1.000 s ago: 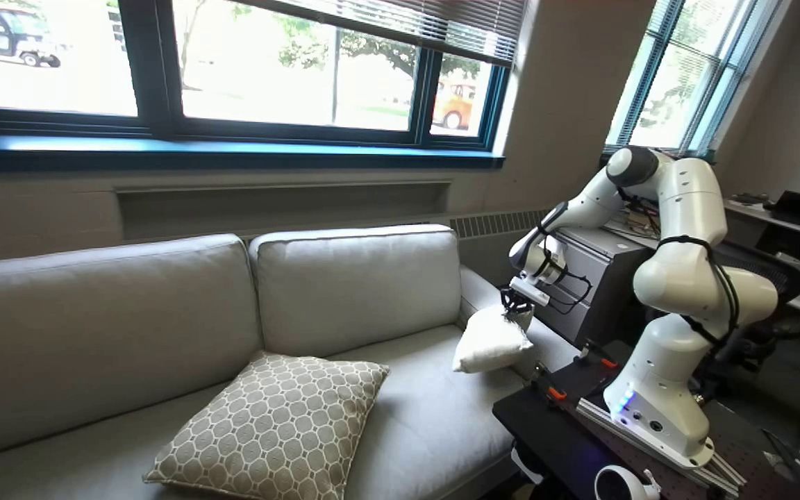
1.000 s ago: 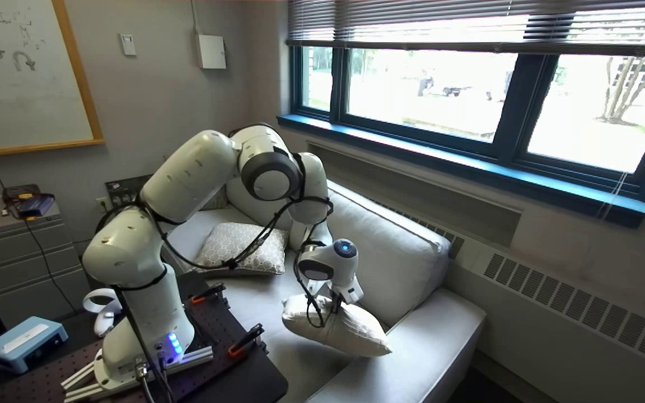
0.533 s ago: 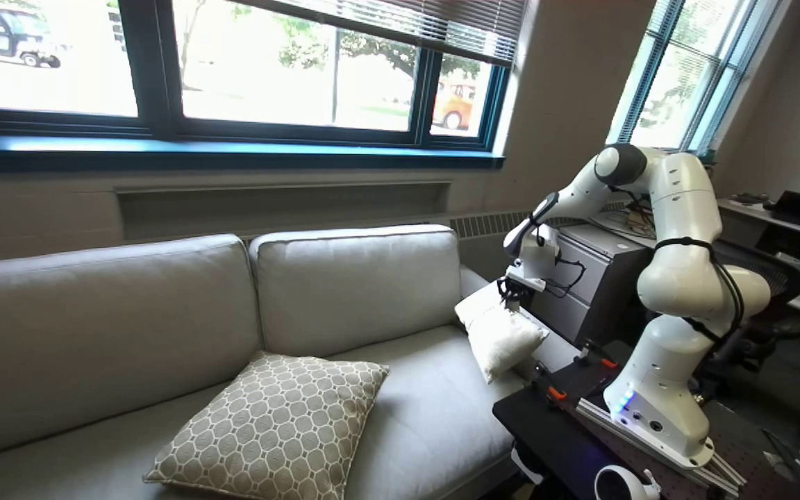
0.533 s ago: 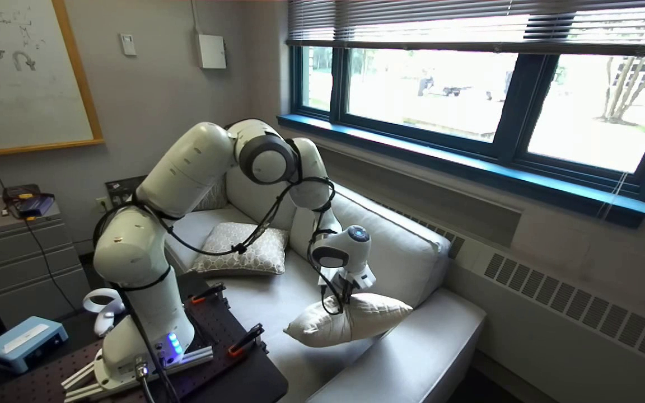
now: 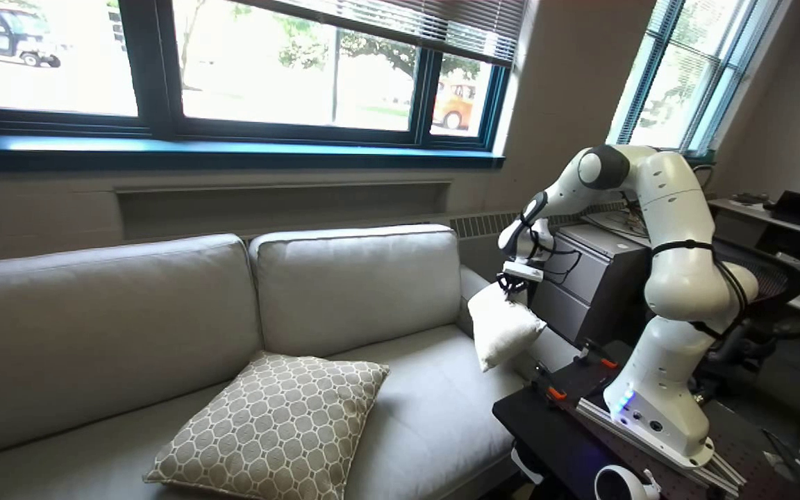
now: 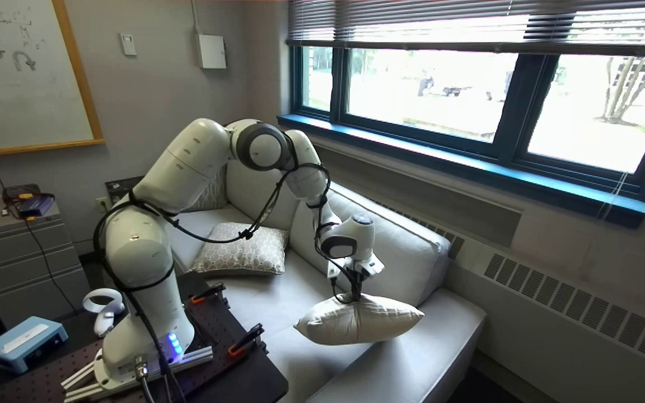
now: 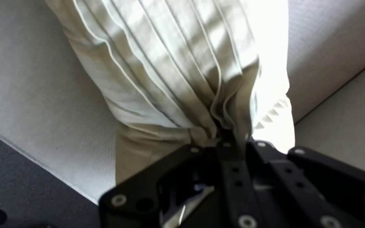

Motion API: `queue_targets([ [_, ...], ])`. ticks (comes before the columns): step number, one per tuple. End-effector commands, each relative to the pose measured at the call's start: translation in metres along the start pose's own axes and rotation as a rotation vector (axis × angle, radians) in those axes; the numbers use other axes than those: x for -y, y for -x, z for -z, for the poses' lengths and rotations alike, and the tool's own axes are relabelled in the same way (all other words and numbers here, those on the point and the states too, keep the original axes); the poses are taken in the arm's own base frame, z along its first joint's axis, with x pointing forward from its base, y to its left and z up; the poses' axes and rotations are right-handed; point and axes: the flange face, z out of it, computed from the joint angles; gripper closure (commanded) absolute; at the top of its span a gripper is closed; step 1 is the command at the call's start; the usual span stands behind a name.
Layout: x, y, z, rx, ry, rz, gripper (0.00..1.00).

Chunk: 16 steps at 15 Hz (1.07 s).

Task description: Put the two pillows on the right end of the chair

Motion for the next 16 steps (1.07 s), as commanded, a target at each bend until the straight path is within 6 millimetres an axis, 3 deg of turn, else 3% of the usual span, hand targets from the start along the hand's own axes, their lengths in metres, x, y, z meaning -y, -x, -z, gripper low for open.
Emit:
queue_targets([
  [1, 0.010, -0.013, 0.017, -0.031, 0.080, 0.049, 0.94],
  [8, 0.054, -0.018, 0.025, -0.060, 0.188, 0.337, 0.93],
  [12, 0.076, -0.013, 0.000, -0.010, 0.212, 0.436, 0.94],
  [16, 0.077, -0.004, -0.046, 0.074, 0.234, 0.475, 0.94],
])
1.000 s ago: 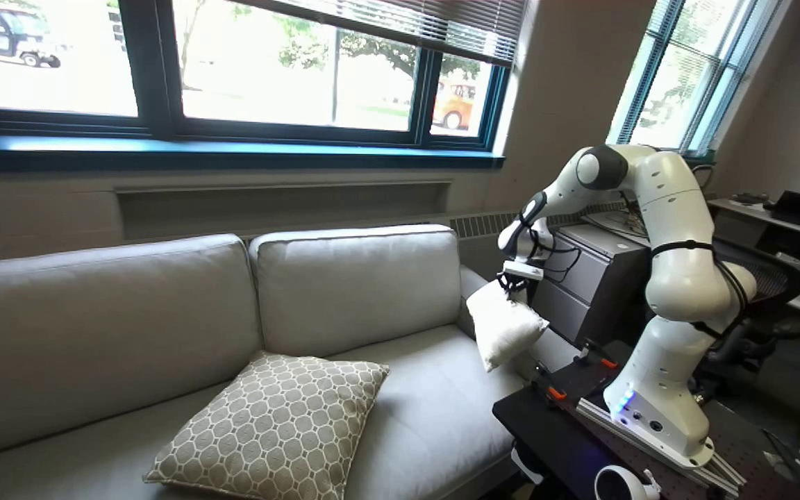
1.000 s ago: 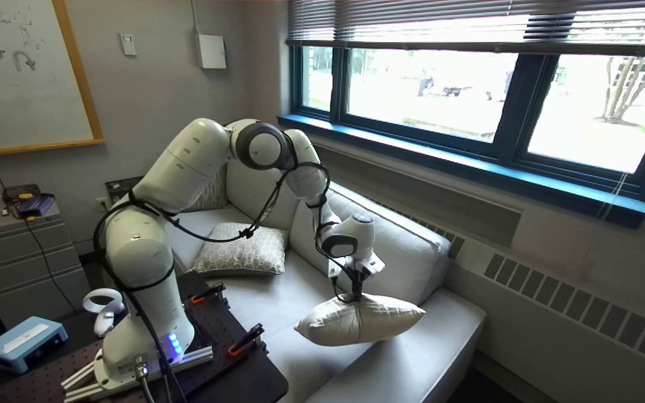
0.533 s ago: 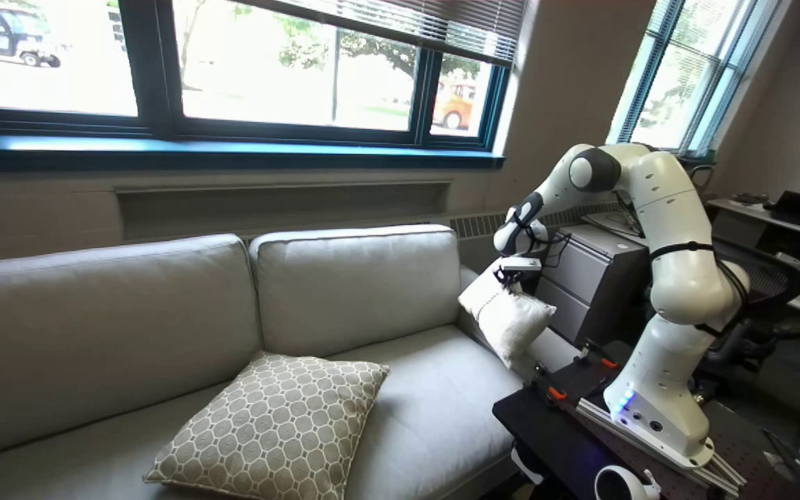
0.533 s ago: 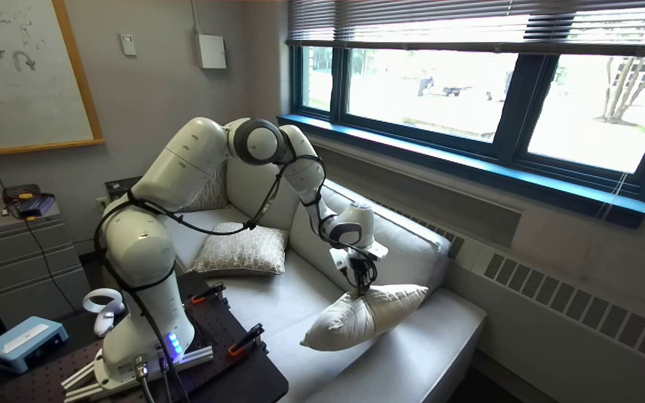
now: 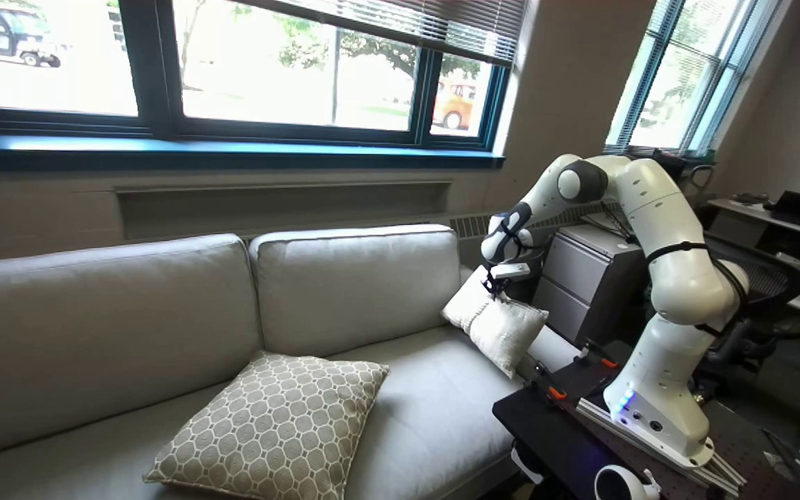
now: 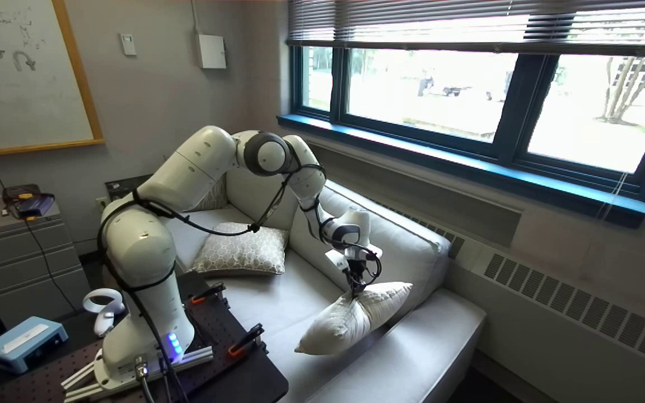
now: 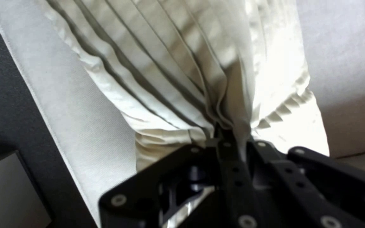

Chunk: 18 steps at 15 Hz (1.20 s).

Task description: Put the two pillows on the right end of the chair

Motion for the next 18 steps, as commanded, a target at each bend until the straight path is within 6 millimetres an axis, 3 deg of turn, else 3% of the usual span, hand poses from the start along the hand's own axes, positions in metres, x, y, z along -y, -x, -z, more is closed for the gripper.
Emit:
queue_targets([
  [1, 0.008, -0.005, -0.032, 0.065, 0.013, 0.051, 0.94],
  [4, 0.010, 0.000, -0.058, 0.101, 0.019, 0.050, 0.94],
  [7, 0.008, 0.000, -0.070, 0.118, 0.021, 0.037, 0.95],
  [8, 0.007, -0.001, -0.071, 0.118, 0.020, 0.033, 0.69],
  [9, 0.007, -0.002, -0.071, 0.119, 0.020, 0.032, 0.68],
  [11, 0.006, -0.005, -0.068, 0.116, 0.018, 0.024, 0.56],
  [18, 0.001, -0.007, -0.042, 0.062, 0.014, -0.011, 0.03],
])
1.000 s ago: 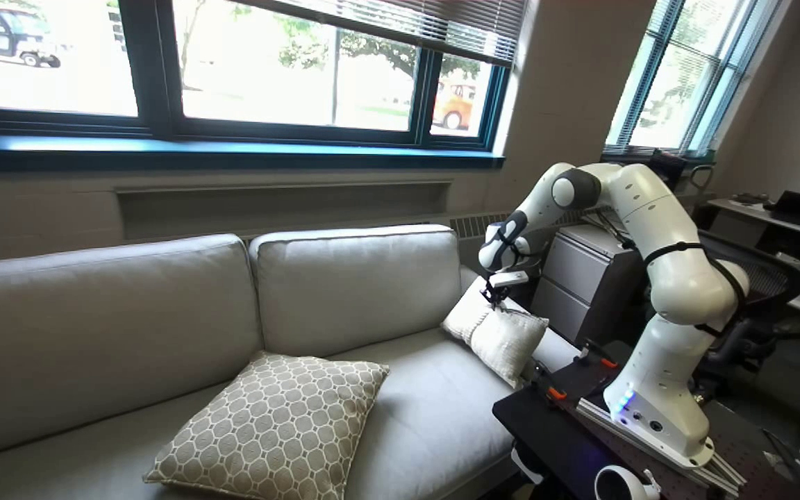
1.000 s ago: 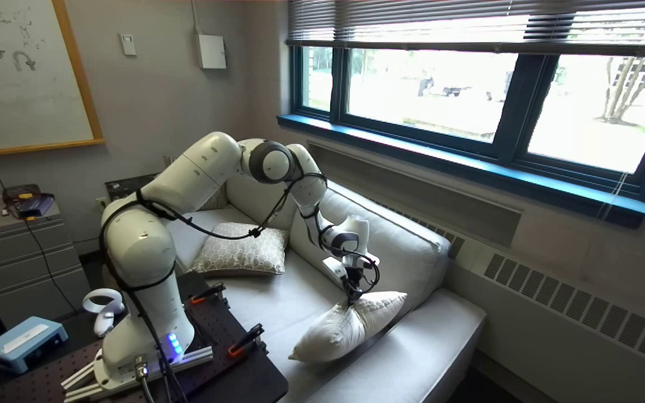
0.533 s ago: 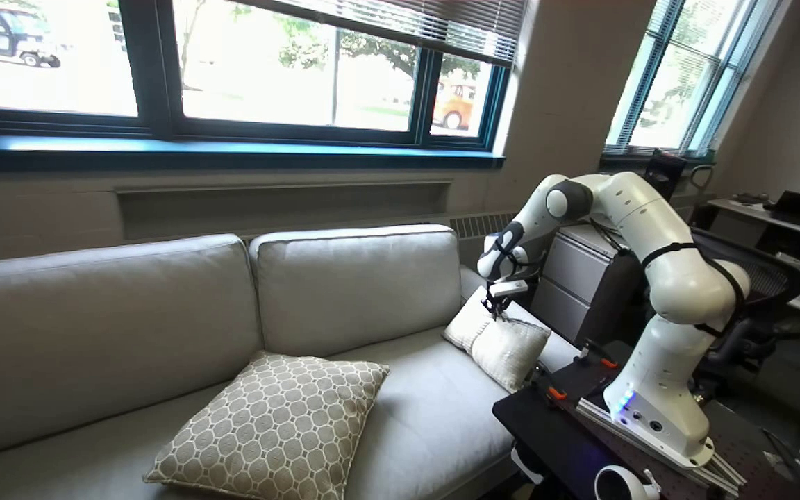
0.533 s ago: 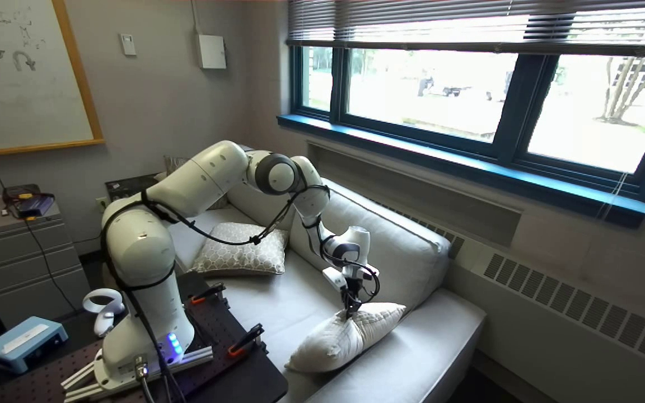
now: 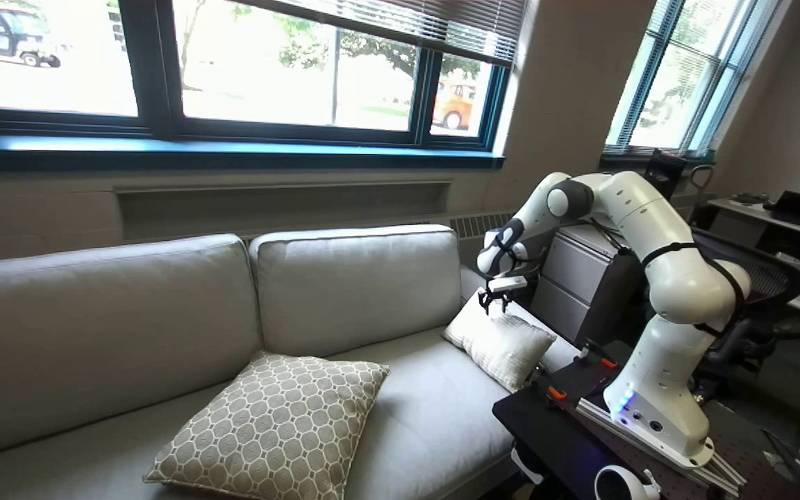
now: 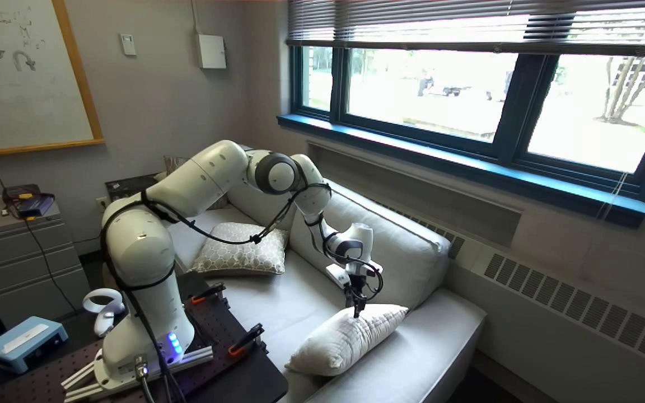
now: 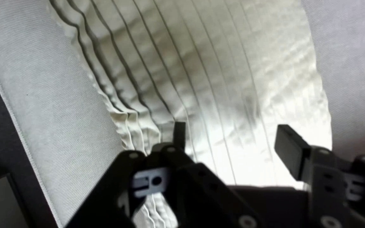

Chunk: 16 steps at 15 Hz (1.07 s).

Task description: Put the two pillows on the right end of the chair

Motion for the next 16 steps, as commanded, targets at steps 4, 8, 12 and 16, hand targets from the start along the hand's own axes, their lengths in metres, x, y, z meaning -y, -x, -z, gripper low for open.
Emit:
queue_targets([
  [4, 0.008, 0.003, 0.062, -0.092, -0.054, 0.002, 0.00],
  [8, 0.075, 0.005, 0.122, -0.193, -0.197, 0.162, 0.00],
  [12, 0.174, 0.009, 0.164, -0.242, -0.362, 0.304, 0.00],
  [16, 0.247, 0.010, 0.168, -0.241, -0.530, 0.456, 0.00],
])
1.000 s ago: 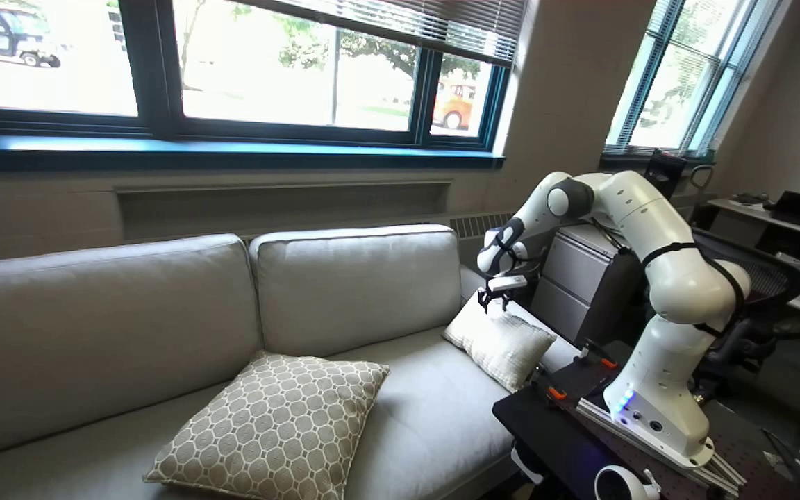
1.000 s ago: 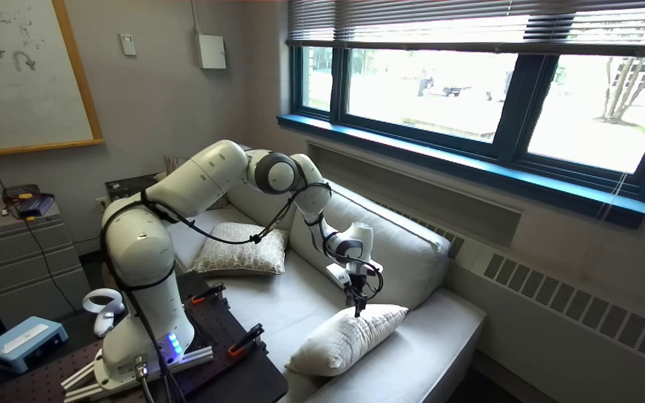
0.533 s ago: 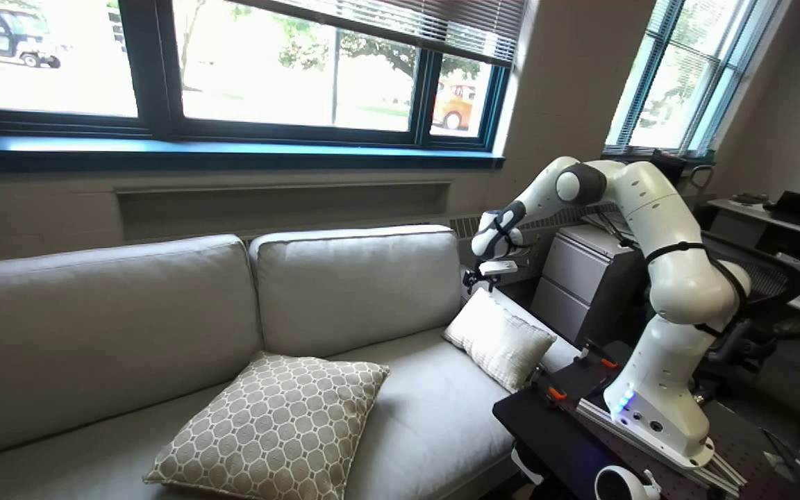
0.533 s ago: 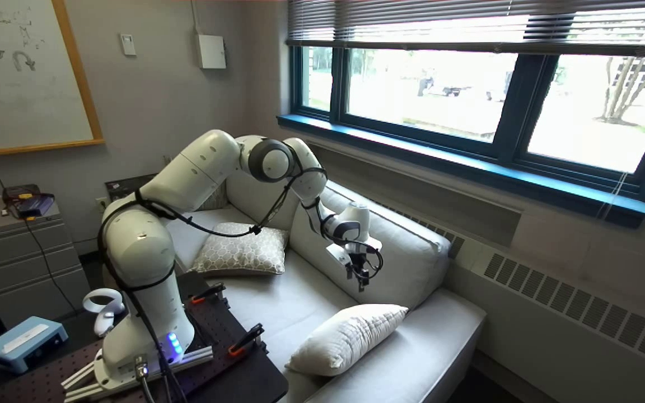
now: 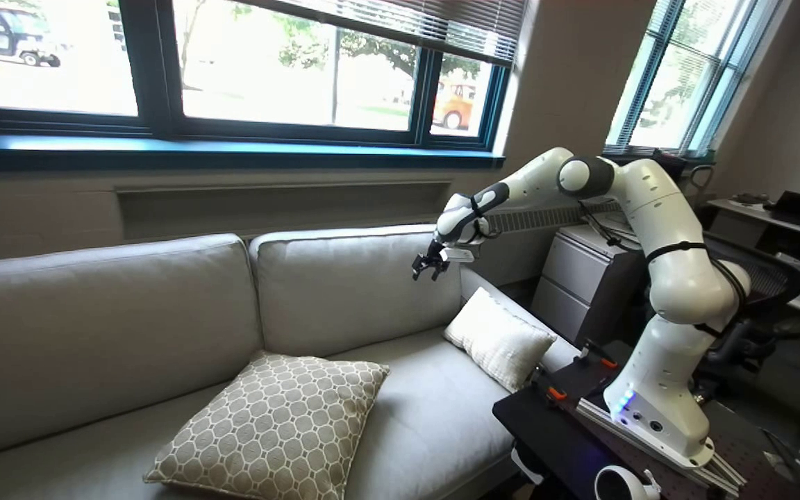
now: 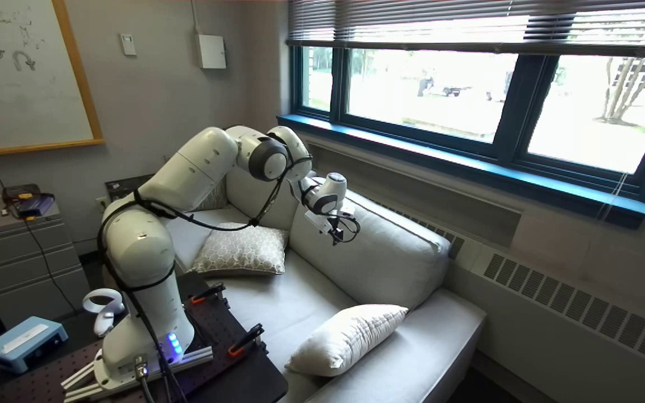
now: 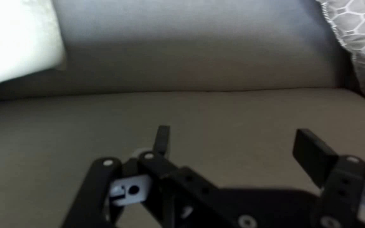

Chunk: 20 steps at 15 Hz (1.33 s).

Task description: Put the two pillows on the right end of the chair

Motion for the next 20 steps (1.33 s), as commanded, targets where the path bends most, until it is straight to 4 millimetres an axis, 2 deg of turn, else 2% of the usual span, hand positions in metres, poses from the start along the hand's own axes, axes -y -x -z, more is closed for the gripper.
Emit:
queue_targets([
  [1, 0.028, -0.023, -0.032, 0.005, -0.173, 0.094, 0.00],
  [4, 0.026, -0.024, -0.076, 0.054, -0.278, 0.143, 0.00],
  [9, -0.016, 0.006, -0.165, 0.186, -0.343, 0.150, 0.00],
  [11, -0.020, 0.026, -0.195, 0.231, -0.390, 0.126, 0.00],
  [14, -0.008, 0.055, -0.234, 0.304, -0.473, 0.014, 0.00],
  [15, 0.004, 0.070, -0.228, 0.324, -0.478, -0.037, 0.00],
  [17, 0.018, 0.084, -0.243, 0.347, -0.503, -0.134, 0.00],
  [20, 0.037, 0.100, -0.253, 0.365, -0.530, -0.259, 0.00],
])
